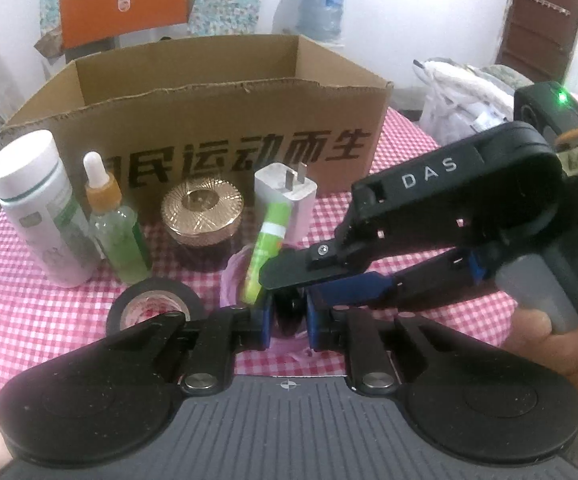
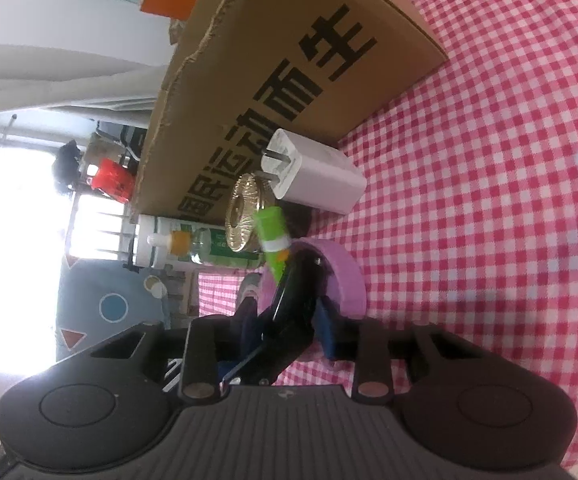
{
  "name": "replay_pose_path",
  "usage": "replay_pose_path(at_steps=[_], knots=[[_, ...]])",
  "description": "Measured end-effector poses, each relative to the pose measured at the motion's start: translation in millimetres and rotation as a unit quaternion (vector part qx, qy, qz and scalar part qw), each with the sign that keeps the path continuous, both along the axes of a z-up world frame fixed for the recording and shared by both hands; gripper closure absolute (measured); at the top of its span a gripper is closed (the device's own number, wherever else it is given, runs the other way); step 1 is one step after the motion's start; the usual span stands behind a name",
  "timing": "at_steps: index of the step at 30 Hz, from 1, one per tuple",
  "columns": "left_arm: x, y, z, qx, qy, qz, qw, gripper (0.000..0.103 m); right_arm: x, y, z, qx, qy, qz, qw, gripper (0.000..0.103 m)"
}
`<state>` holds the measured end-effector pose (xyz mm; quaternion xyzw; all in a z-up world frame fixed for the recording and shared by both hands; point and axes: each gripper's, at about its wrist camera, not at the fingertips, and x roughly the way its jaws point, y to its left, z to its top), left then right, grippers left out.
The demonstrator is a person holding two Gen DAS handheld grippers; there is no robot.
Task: Organize rigid objects
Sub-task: 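Carry the black oval case into the box and release it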
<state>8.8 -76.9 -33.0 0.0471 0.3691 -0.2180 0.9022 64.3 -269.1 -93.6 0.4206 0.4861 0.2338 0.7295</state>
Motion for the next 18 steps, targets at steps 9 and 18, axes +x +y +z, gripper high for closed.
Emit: replay_pose_path(at_steps=[9, 18], knots=[[-17, 0, 15, -0.001, -0.02, 0.001, 0.9998, 0.087, -19, -11, 8, 0.017, -0.027, -0.005, 0.999, 0.073], [-37, 3, 61, -0.005, -0.101, 0.007, 0.9948, 0.087, -34, -10, 66, 0.013, -0.116, 0.006, 0.993, 0.073]])
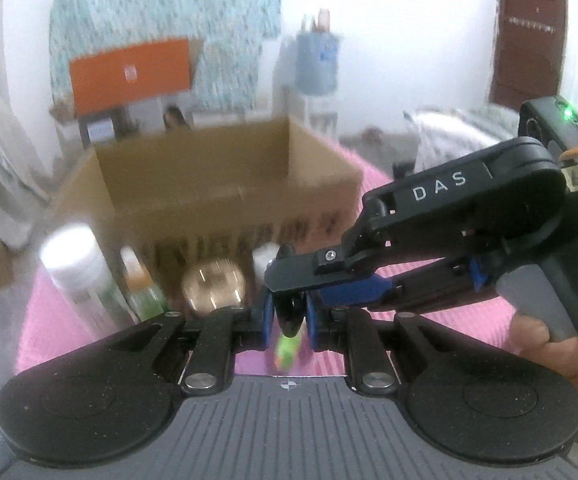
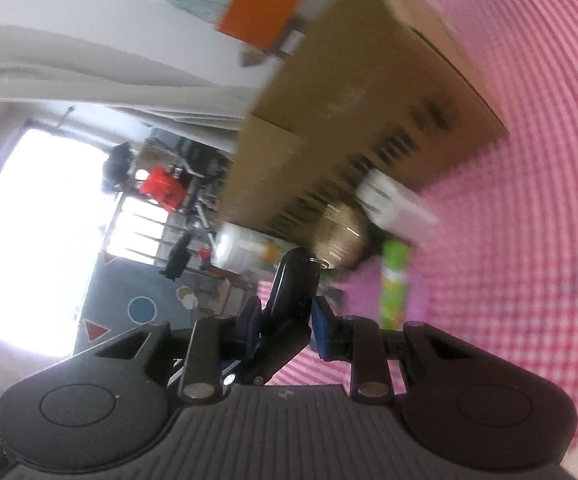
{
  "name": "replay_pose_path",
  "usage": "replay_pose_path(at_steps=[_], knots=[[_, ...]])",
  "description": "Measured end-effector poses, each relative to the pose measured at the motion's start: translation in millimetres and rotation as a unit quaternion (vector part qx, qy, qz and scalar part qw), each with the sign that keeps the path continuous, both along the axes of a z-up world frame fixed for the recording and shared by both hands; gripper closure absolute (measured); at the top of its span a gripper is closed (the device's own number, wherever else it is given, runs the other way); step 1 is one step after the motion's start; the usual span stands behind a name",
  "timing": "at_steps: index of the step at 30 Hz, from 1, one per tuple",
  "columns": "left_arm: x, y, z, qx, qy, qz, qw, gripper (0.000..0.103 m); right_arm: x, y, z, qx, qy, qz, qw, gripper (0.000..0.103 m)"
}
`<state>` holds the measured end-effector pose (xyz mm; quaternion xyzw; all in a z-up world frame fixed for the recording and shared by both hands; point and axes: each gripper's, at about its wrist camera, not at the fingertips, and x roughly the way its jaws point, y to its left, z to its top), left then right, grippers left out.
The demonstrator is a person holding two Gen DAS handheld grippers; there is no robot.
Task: Organize rigid objects
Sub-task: 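Carry the black oval case into the box and release it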
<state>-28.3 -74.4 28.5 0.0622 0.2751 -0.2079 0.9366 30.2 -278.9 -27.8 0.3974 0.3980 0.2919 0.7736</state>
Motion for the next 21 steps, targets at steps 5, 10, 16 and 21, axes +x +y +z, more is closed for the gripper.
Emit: replay_pose_path(at_steps=[5, 10, 16, 21], knots=[[15, 4, 32, -0.014, -0.047, 0.023, 0.9985, 0.087, 20, 9, 43, -0.008, -0.064, 0.011, 0.998, 0.073], [62, 9, 51, -0.027, -0.057, 0.05, 0.9968, 0.087, 69, 19, 77, -0.021, -0.083, 0.033, 0.996, 0.073], [143, 25, 48, -0.022, -0.006, 0.096, 0.9951, 0.087, 166, 40, 72, -0.003, -0.002, 0.078, 0.997, 0.074], [209, 37, 40, 0.001, 0.056, 0.121, 0.9911, 0.087, 231, 67, 59, -0.031, 0.042, 0.086, 0.995, 0.074]])
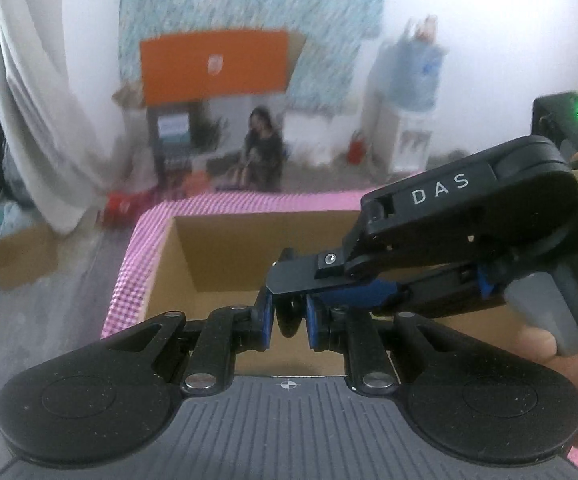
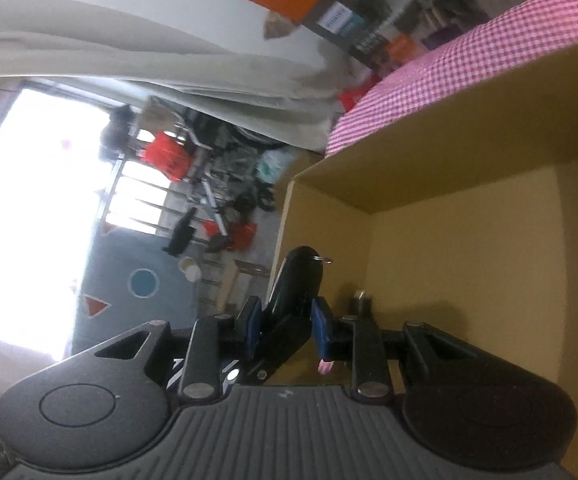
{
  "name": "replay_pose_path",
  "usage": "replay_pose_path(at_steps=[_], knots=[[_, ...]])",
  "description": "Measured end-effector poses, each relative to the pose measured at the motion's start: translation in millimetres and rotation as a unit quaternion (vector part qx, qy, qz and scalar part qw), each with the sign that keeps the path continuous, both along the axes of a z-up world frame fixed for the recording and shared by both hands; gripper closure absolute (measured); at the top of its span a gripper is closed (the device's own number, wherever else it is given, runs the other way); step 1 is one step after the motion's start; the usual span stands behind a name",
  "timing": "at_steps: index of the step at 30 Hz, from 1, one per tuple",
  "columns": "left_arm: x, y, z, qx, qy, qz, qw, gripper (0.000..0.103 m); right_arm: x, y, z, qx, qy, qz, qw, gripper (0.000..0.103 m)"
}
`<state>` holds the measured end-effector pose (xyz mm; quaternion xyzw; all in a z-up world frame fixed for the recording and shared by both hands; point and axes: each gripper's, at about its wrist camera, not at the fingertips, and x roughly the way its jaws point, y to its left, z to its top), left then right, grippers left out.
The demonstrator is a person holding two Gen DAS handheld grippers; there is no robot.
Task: Organize rigid objects
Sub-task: 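Carry the black oval case into the box and release it, then grasp the green glue stick in the purple bowl with the right gripper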
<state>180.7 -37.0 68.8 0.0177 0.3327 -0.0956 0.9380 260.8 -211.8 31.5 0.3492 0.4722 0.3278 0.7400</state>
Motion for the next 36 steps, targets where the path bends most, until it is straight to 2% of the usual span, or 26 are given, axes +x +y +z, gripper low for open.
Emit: replay_pose_path(at_steps=[4, 9, 11, 17, 23, 26, 31, 36], knots=[[35, 9, -12, 0.024, 0.039, 0.011, 0.9989, 0.088, 35, 15, -18, -0.011, 0.029, -0.003, 1.0, 0.073], [59, 6, -29, 0.097, 0.062, 0.039, 0.9926, 0.085, 62, 33, -40, -0.019, 0.059, -0.002, 0.998, 0.073], [61, 6, -31, 0.108, 0.068, 0.047, 0.9908, 0.085, 66, 40, -45, -0.026, 0.065, 0.0, 0.998, 0.073], [46, 12, -18, 0.081, 0.056, 0.048, 0.994, 0.071, 63, 36, -35, -0.037, 0.052, 0.004, 0.998, 0.072], [25, 12, 10, 0.041, 0.024, 0.042, 0.998, 0.057, 43, 8, -5, -0.021, 0.024, 0.0, 0.999, 0.071], [-1, 9, 27, 0.018, -0.003, 0.034, 0.9993, 0.048, 20, -12, 18, -0.016, -0.003, -0.002, 1.0, 0.068], [-47, 0, 47, -0.02, -0.048, 0.015, 0.9986, 0.032, -30, -43, 49, -0.005, -0.059, -0.009, 0.998, 0.057], [-95, -13, 46, -0.051, -0.065, -0.024, 0.9963, 0.02, -100, -74, 61, 0.002, -0.114, -0.012, 0.993, 0.051]])
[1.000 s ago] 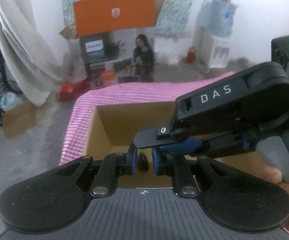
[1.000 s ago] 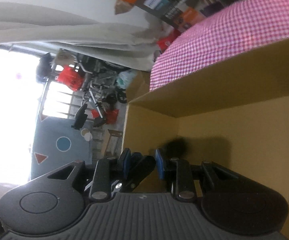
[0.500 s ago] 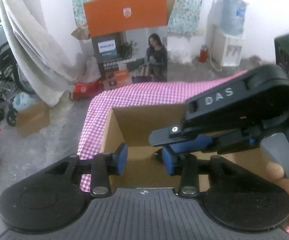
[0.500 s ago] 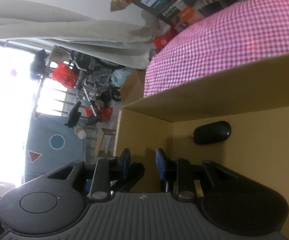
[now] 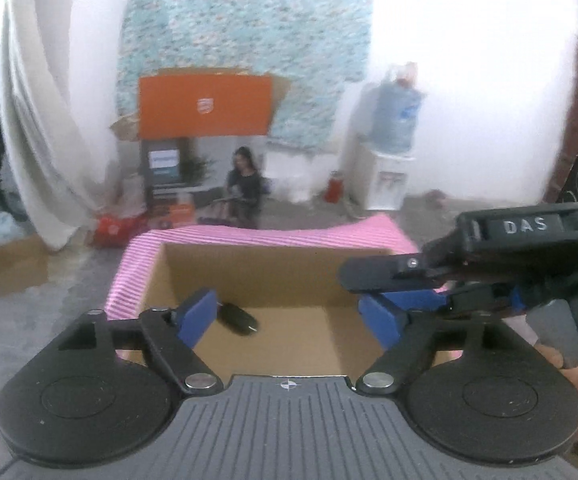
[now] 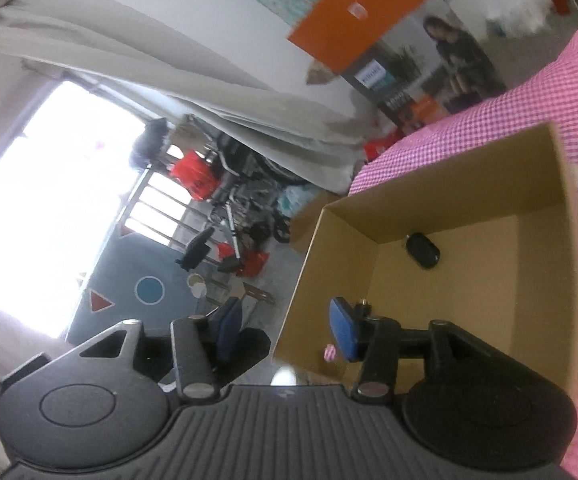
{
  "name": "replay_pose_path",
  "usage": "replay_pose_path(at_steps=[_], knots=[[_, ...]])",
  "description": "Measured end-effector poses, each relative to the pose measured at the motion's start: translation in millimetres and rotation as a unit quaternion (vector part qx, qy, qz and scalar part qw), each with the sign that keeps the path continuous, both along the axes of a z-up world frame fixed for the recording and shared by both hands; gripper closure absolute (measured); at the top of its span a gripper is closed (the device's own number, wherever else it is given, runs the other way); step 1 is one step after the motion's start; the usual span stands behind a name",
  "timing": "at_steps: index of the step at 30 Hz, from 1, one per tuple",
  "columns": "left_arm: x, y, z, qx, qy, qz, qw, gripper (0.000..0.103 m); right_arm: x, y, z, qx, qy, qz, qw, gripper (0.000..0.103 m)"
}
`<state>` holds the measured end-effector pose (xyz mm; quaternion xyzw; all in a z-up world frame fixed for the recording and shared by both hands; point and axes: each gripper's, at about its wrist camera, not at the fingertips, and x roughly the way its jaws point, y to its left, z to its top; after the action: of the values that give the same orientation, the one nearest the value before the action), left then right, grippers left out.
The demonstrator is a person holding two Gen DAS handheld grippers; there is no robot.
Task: Organize rigid objects
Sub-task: 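Grasp the green glue stick in the purple bowl with the right gripper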
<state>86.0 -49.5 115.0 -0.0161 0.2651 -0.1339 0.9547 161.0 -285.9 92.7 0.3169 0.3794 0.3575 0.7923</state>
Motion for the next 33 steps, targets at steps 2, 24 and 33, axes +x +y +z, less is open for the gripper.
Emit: replay_pose_path(at_steps=[2, 24, 33], knots=[[-16, -7, -7, 0.006, -0.002, -0.017, 0.9998, 0.017, -26, -9, -5, -0.002, -0.014, -0.002, 1.0, 0.051], [-56, -40, -140, 0.078, 0.12, -0.1, 0.9847, 0.046, -122, -24, -144, -0.05, 0.031, -0.094, 0.994, 0.051], [-57, -44, -149, 0.099, 0.124, -0.102, 0.9821, 0.066, -111, -12, -160, -0.053, 0.036, -0.09, 0.994, 0.056]])
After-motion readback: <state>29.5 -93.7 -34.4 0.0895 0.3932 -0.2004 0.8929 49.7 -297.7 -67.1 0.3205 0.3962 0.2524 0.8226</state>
